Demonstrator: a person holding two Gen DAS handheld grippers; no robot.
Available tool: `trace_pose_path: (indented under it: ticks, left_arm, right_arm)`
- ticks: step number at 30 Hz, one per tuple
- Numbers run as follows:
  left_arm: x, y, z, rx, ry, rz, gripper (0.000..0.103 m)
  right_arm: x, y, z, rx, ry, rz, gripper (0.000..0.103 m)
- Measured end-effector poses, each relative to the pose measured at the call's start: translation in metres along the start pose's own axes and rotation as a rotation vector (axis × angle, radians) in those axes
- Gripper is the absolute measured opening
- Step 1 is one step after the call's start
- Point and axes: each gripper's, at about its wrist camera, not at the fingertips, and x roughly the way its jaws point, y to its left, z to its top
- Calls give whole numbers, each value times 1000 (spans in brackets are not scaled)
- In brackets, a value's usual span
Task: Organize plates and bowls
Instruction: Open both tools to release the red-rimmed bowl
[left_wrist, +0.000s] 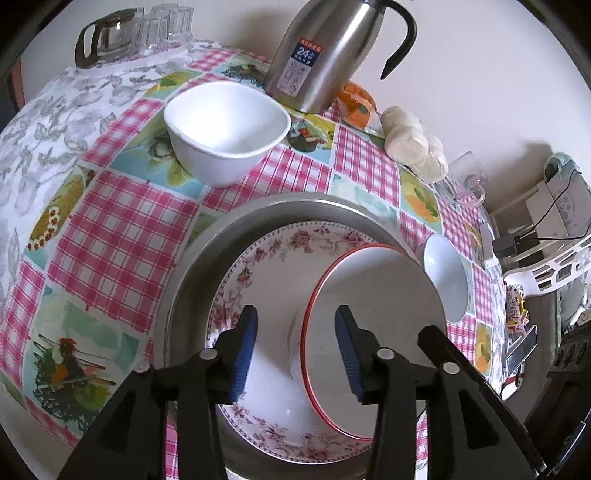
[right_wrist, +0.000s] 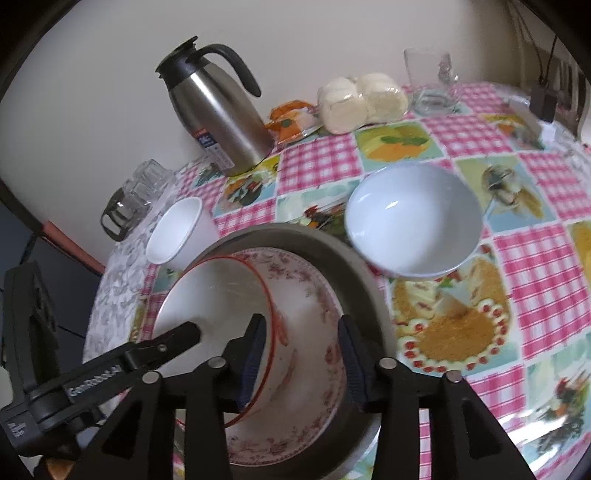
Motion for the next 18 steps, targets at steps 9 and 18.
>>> trace_pose_path:
  ticks: [9,18]
  left_arm:
    - [-14,-1,2,18,-47,55,56]
    - [-21,4,4,18,-91,120,73]
  right_arm:
    - [-16,2,5,-42,-54,-59,68]
    - [-21,6,5,-88,-88,-90,81]
